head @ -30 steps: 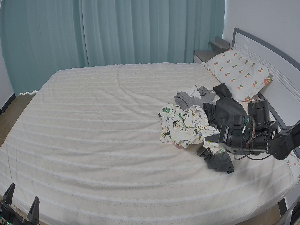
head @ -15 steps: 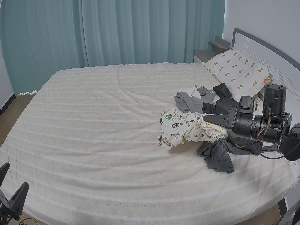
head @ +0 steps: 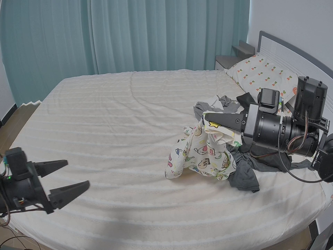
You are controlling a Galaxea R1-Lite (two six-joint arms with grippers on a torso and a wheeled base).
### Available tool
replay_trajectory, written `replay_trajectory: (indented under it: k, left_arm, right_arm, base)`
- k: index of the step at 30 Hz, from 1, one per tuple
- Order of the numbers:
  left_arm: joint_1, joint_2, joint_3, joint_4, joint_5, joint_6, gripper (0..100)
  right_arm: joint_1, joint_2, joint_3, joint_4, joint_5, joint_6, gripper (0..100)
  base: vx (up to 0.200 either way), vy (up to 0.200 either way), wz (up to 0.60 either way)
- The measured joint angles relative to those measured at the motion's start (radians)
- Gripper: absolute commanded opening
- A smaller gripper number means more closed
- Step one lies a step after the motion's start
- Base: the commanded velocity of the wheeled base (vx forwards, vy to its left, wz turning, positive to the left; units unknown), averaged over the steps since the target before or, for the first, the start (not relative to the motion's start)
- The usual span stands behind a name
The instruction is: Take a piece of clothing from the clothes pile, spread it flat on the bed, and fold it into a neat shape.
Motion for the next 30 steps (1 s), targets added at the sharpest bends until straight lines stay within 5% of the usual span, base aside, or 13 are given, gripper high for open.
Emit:
replay_trajectory:
  k: [15, 22, 30]
  left_arm:
    - [-0.269, 0.759, -0.037, -0.674, 0.097, -0.185, 100]
    - [-0.359, 0.999, -0.068, -0.850, 0.232, -0.231, 100]
    - [-0.406, 1.137, -0.089, -0.891, 0.367, -0.251, 100]
  right_arm:
    - [0.095, -0.037, -0.033, -0.014, 0.010, 0.087, 0]
    - [0.163, -0.044, -0.056, -0.018, 0.002, 0.148, 0]
    - [0.174, -0.040, -0.061, -0.020, 0.000, 0.166, 0]
  base:
    - [0.000, 0.000, 0.00]
    - [0.000, 0.000, 0.00]
    - [0.000, 0.000, 0.00]
